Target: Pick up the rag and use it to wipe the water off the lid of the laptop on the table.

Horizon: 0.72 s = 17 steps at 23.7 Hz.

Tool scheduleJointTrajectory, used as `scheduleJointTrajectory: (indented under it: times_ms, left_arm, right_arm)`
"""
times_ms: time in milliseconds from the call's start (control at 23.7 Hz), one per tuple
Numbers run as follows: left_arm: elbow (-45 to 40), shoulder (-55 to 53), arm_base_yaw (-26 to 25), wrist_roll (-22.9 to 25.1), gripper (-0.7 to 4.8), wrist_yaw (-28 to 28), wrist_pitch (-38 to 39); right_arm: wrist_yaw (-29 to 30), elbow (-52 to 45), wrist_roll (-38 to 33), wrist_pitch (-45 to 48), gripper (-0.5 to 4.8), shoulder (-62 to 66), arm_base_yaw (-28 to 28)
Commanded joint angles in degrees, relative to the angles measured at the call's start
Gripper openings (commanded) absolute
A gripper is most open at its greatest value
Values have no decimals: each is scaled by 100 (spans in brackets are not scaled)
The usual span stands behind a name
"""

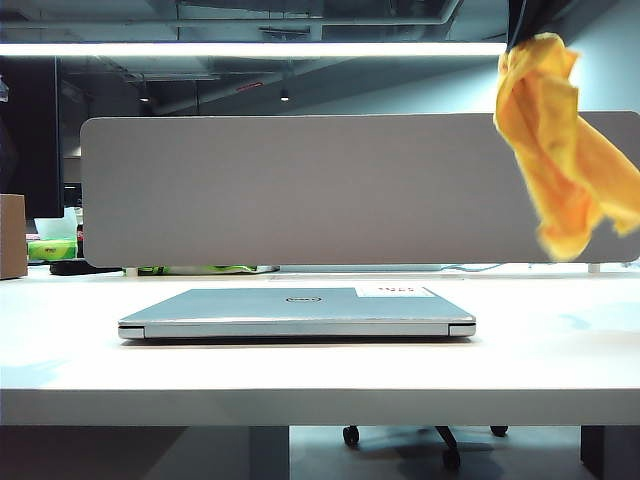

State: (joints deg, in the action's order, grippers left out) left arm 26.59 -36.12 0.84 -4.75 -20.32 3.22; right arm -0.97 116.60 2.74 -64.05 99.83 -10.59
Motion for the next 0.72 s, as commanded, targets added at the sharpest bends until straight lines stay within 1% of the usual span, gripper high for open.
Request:
scheduleJointTrajectory:
  times_ms: [42,84,126,253,295,337,379,421,464,548,590,674,717]
  left_arm:
    - [42,11,-11,4,21,42,-79]
    - [42,13,-11,2,21,39,-85]
    - [42,11,-11,2,21,39,-114]
    - [42,13,-20,-26,21,103,-251]
    - [48,17,-17,-181,21,269,-393]
    - [48,17,-17,-525,21,527,-614]
    - [48,17,-17,-756,22,708,-791]
    - [48,24,-17,-931,21,868,-997]
    - [48,37,-17,-966,21,944,-1130]
    - [48,103,-17,-885,21,1095,-1512]
    - [46,197,-17,-879,21,1145,-1727]
    - [46,472,-15,-876,21,1176,-1746]
    - [35,664,-17,-874,21,1178,-1727]
  right_arm:
    - [-35,-101,-138,-251,385,33,-24]
    - [-44,-101,-162,-306,449,33,-24]
    - [-90,-101,-162,-352,479,33,-22]
    - [-271,-98,-149,-487,477,-28,-17]
    - [-291,-98,-57,-551,294,-144,-17]
    - [-107,-98,223,-546,-11,-334,-17]
    - [-9,-101,221,-468,5,-481,-20]
    - [44,-101,177,-374,-9,-643,-20]
    - [72,-107,177,-280,-9,-785,-20]
    - [94,-179,177,39,-9,-1161,-20]
    - [92,-400,179,573,-9,-1602,-22]
    - [92,-973,181,1471,-9,-2286,-22]
    - [94,-1467,177,2000,-9,-2739,-22]
